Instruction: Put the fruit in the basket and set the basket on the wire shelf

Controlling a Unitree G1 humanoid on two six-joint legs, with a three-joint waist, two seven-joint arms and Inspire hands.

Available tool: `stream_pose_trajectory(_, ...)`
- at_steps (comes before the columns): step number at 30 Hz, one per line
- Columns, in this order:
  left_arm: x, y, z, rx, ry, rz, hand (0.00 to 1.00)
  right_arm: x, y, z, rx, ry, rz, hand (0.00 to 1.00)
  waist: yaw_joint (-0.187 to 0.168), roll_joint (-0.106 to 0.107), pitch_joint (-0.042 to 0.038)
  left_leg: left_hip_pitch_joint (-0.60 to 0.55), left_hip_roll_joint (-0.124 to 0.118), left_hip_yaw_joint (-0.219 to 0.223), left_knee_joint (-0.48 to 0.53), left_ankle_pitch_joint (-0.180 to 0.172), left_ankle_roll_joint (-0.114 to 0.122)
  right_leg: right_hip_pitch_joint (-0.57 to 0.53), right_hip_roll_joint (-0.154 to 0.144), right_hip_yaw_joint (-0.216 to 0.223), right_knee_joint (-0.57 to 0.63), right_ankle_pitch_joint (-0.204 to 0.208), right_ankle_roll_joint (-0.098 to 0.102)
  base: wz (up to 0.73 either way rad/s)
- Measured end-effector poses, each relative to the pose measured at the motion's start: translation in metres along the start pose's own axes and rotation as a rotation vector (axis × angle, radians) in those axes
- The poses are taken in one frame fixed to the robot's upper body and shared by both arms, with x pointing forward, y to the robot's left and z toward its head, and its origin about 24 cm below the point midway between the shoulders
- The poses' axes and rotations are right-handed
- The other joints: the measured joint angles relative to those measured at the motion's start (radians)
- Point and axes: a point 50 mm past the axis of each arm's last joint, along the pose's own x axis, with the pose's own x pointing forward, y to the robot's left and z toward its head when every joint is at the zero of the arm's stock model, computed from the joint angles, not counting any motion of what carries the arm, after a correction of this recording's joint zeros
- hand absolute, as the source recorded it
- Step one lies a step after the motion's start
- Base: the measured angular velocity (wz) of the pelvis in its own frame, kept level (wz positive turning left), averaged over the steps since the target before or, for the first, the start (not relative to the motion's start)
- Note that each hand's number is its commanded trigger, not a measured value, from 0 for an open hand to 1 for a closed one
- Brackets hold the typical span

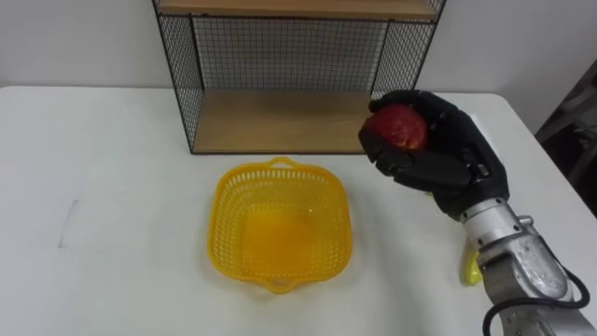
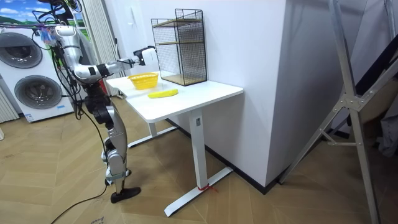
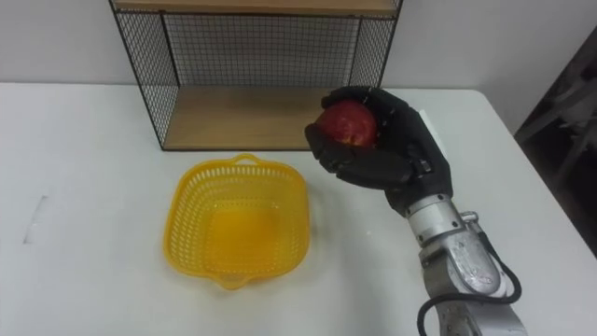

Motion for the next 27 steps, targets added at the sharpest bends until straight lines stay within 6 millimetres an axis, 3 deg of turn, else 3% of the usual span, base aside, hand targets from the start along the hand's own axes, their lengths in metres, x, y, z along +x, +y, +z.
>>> stream_pose_trajectory(9, 0.003, 0.004, 0.019, 0.024, -0.051, 0.004, 0.00, 0.007, 0.018, 0.013, -0.208, -0.033, 0.106, 1.00, 0.027, -0.005, -0.0004, -0.017, 0.002, 0.004, 0.000, 0.000, 0.000, -0.018, 0.002, -0.001, 0.006, 0.002, -0.002, -0.02)
stream_pose_trajectory(19, 0.003, 0.006, 0.026, 0.092, -0.074, -0.014, 0.00, 0.009, 0.051, -0.004, -0.351, 0.039, 0.293, 1.00, 0.056, -0.017, 0.0044, -0.016, 0.002, 0.006, 0.000, 0.000, 0.000, -0.015, 0.000, -0.001, 0.004, 0.003, -0.001, 0.00)
stream_pose_trajectory(25, 0.003, 0.005, 0.027, 0.101, -0.077, -0.033, 0.00, 0.007, 0.052, -0.006, -0.372, 0.060, 0.329, 1.00, 0.055, -0.015, 0.0056, -0.016, 0.002, 0.005, -0.005, 0.000, 0.000, -0.015, 0.001, -0.002, 0.003, 0.003, -0.001, 0.00)
stream_pose_trajectory(26, 0.003, 0.005, 0.027, 0.102, -0.077, -0.034, 0.00, 0.007, 0.052, -0.008, -0.389, 0.068, 0.332, 0.89, 0.054, -0.015, 0.0056, -0.016, 0.002, 0.005, -0.006, 0.000, 0.000, -0.015, 0.001, -0.002, 0.002, 0.003, -0.001, 0.00)
stream_pose_trajectory(27, 0.003, 0.005, 0.027, 0.102, -0.077, -0.034, 0.00, 0.007, 0.053, -0.009, -0.400, 0.073, 0.335, 0.63, 0.054, -0.015, 0.0056, -0.016, 0.002, 0.005, -0.006, 0.000, 0.000, -0.015, 0.001, -0.002, 0.002, 0.003, -0.001, 0.00)
